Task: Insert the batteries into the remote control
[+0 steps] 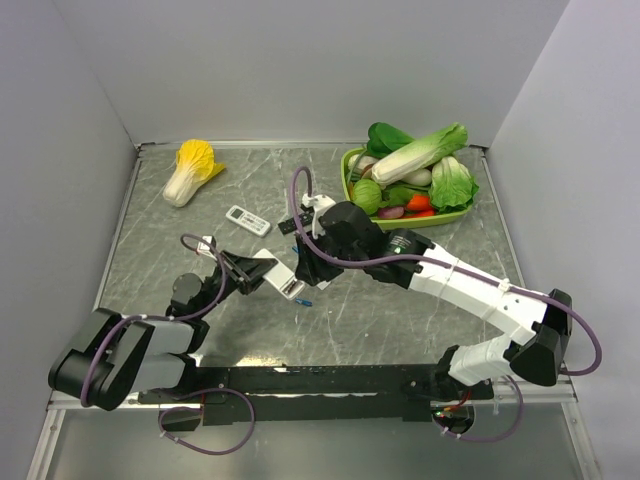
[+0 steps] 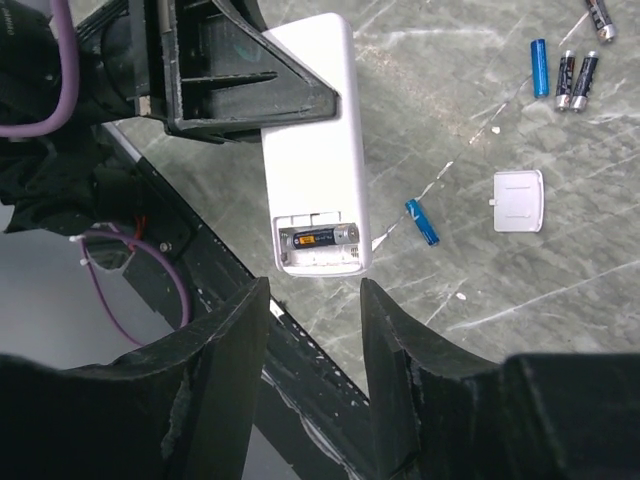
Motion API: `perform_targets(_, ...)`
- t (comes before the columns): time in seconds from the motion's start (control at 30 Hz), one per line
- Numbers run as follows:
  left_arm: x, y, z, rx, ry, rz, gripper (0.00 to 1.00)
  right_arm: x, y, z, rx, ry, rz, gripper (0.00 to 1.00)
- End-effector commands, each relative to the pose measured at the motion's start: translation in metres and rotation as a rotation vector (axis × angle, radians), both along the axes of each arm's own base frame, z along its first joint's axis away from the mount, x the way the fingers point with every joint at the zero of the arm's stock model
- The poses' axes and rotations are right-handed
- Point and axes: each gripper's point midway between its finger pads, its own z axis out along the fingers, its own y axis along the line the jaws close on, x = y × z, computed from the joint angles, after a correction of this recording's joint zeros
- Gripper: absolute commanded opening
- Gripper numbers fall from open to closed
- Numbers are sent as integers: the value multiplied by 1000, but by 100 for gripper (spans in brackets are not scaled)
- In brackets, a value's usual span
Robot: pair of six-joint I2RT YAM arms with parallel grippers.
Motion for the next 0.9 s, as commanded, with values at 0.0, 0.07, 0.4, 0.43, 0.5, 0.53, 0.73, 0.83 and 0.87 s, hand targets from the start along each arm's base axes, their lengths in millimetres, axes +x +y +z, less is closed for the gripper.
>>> perform_targets(0.0, -24, 9, 91, -154, -419, 12, 1, 6, 5, 13, 13, -36, 7, 49)
perform_targets(0.07, -28, 8, 99, -178, -442, -10, 1, 5, 7, 16, 5, -83, 75, 49)
perform_targets(0.4, -33, 0, 104, -210, -457, -78, 1, 10, -9, 21, -46, -354, 431, 48)
perform_targets(0.43, -32, -1, 106, -209, -464, -79, 1, 7, -10, 24, -32, -375, 459, 48)
perform_targets(0.5, -33, -2, 108, -208, -474, -85, 1, 6, -11, 21, -39, -430, 531, 47)
perform_targets(0.53, -33, -2, 110, -208, -483, -88, 1, 3, -10, 21, -32, -446, 565, 48)
perform_targets(0.73, -36, -6, 114, -198, -518, -114, 1, -15, -10, 15, -30, -565, 838, 52)
perform_targets(0.83, -38, -8, 118, -194, -544, -133, 1, -17, -8, 17, -31, -597, 891, 52)
perform_targets(0.87, -39, -9, 120, -188, -558, -139, 1, -15, -8, 20, -37, -610, 890, 52)
